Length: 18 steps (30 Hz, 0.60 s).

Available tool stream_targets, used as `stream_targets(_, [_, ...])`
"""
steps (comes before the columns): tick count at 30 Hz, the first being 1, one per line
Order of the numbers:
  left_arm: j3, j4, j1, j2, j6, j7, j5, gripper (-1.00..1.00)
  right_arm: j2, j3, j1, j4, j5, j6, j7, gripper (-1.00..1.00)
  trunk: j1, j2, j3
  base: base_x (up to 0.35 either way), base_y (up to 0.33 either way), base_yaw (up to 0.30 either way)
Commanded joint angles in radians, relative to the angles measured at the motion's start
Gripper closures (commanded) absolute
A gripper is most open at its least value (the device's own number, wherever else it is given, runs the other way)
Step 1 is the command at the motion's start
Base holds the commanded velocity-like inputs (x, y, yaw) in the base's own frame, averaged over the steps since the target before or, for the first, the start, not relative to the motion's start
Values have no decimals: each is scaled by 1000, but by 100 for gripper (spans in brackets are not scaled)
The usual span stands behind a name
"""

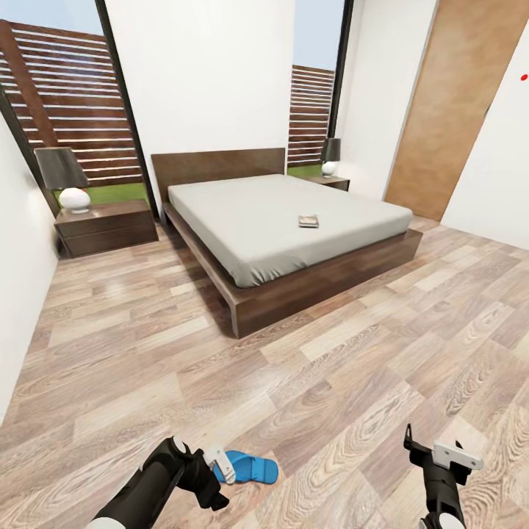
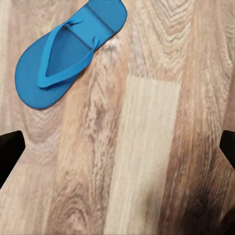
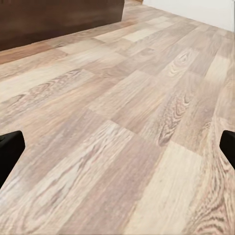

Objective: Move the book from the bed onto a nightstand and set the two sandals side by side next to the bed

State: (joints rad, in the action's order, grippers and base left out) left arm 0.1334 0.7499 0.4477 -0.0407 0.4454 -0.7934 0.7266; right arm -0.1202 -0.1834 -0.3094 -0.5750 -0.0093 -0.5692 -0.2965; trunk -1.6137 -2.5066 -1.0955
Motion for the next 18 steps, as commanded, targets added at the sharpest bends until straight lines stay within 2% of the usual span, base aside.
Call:
stream_targets(1, [0,2,0,0,5,-6,6,-100,-1,-1,-1,0,-1,-29,-2,-100,0,0,-1,0,0,0])
stream_targets(4, [0,2,0,0,5,-6,6,-100,-1,-5,-1,-1,-1,-62,-2,-100,0,0,-1,0,0,0])
stream_targets(18, [0,2,0,1,4,-6,6,-100,4,2,-1,-1,7,-82,-1,-100,-6,-4,-55,0,0,0])
